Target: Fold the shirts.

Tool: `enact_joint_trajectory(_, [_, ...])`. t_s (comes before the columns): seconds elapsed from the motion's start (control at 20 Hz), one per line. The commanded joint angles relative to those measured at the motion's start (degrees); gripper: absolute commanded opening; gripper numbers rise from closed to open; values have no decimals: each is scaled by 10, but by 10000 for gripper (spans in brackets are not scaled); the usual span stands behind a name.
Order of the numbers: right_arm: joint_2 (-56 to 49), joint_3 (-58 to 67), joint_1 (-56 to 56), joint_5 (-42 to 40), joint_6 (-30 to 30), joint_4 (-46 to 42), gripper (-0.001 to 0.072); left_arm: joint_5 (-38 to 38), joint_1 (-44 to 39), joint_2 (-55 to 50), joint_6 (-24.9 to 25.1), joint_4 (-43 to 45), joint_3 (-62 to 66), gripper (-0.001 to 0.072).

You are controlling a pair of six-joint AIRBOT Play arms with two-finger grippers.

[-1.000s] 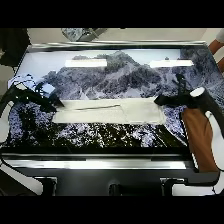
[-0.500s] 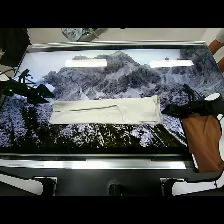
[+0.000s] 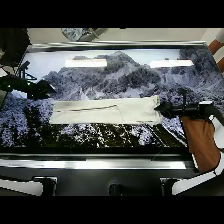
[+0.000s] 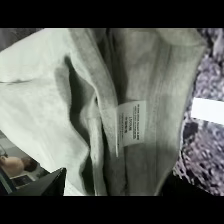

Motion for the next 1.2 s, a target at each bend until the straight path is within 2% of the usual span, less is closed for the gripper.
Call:
enact_joint_trajectory(0.0, [-18, 0, 0, 28, -30, 57, 715, 1, -11, 3, 0, 0, 0, 579])
enact_joint_trajectory(0.15, [-21, -1, 12, 25, -30, 40, 698, 1, -17, 3, 0, 0, 0, 579])
enact_joint_trajectory(0.2, [-20, -1, 19, 11, -30, 38, 582, 0, -19, 3, 0, 0, 0, 579])
enact_joint_trajectory(0.25, [-20, -1, 25, 1, -29, 44, 392, 0, -24, 3, 0, 0, 0, 569])
enact_joint_trajectory(0.3, [-15, -1, 30, -4, -30, 54, 192, 0, -28, 3, 1, -2, 0, 494])
enact_joint_trajectory(0.35, [-3, 0, 30, -2, -30, 57, 99, 2, -36, 3, 2, -4, -1, 354])
enact_joint_trajectory(0.4, [15, 0, 30, -2, -30, 54, 74, 4, -49, 3, 16, -8, -5, 194])
enact_joint_trajectory(0.45, [42, 0, 30, -5, -30, 46, 73, 3, -64, 0, 44, -16, -9, 72])
enact_joint_trajectory(0.5, [72, 0, 30, -6, -28, 34, 73, 3, -83, -1, 67, -29, -17, 30])
enact_joint_trajectory(0.6, [138, 0, 33, -3, 15, -17, 73, 33, -133, -8, 89, -76, -47, 30])
enact_joint_trajectory(0.8, [261, 0, 68, 18, 104, -153, 72, 157, -275, -45, 93, -173, -113, 30])
enact_joint_trajectory(1.0, [369, 0, 82, 53, 150, -193, 72, 254, -398, -111, 80, -255, -92, 30])
enact_joint_trajectory(1.1, [420, 0, 82, 59, 171, -203, 72, 262, -439, -151, 80, -292, -59, 29])
enact_joint_trajectory(1.15, [444, 0, 82, 62, 182, -204, 72, 263, -457, -173, 61, -297, -40, 29])
